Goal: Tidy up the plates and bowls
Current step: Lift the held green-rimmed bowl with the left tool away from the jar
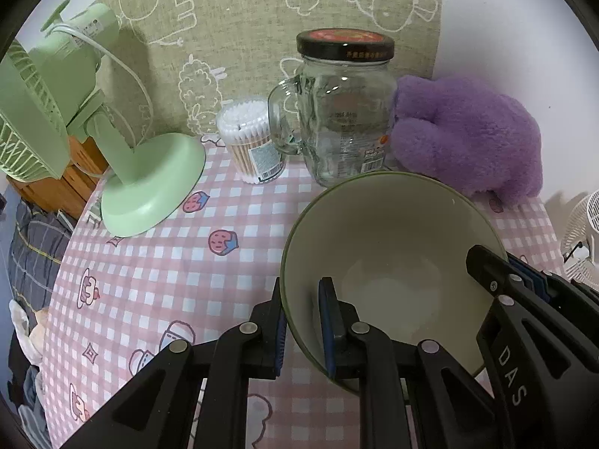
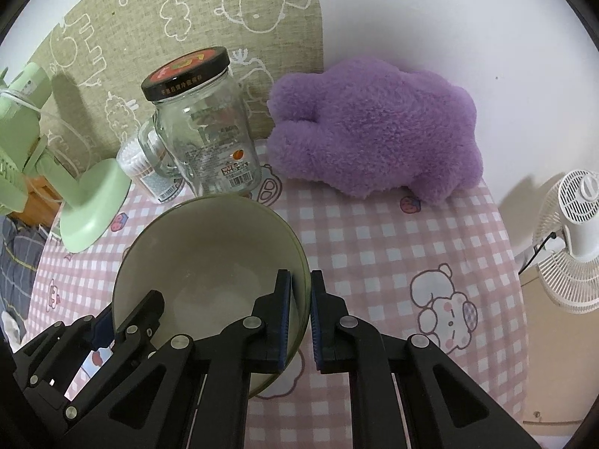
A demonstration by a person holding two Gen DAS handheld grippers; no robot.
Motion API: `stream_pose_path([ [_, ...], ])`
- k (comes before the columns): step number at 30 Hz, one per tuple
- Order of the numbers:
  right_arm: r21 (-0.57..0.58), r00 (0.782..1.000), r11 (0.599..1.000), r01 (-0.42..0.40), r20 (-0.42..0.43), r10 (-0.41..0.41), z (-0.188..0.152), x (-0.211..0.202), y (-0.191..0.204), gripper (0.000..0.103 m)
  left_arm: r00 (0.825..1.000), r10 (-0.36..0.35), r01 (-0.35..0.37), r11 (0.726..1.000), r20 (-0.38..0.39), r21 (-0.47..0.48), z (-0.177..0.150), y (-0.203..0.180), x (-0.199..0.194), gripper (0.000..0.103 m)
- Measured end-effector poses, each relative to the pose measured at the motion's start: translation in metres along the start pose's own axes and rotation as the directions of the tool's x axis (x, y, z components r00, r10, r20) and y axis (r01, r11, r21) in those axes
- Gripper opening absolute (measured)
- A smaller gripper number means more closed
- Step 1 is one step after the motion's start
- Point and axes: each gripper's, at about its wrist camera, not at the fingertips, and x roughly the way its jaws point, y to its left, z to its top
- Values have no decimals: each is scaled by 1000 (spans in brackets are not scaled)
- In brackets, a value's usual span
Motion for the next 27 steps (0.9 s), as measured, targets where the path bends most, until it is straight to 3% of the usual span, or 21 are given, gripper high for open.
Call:
stream_pose_path([
  [16,20,998,1000,8,55,-9,-17,-70,-5,13,998,-16,15,1000,60,22,-12,1,-63,14],
  [27,9,993,1000,24,119,-25,-34,-138,18,13,991,-38,37,999,125,14,-33,31,-127,14],
])
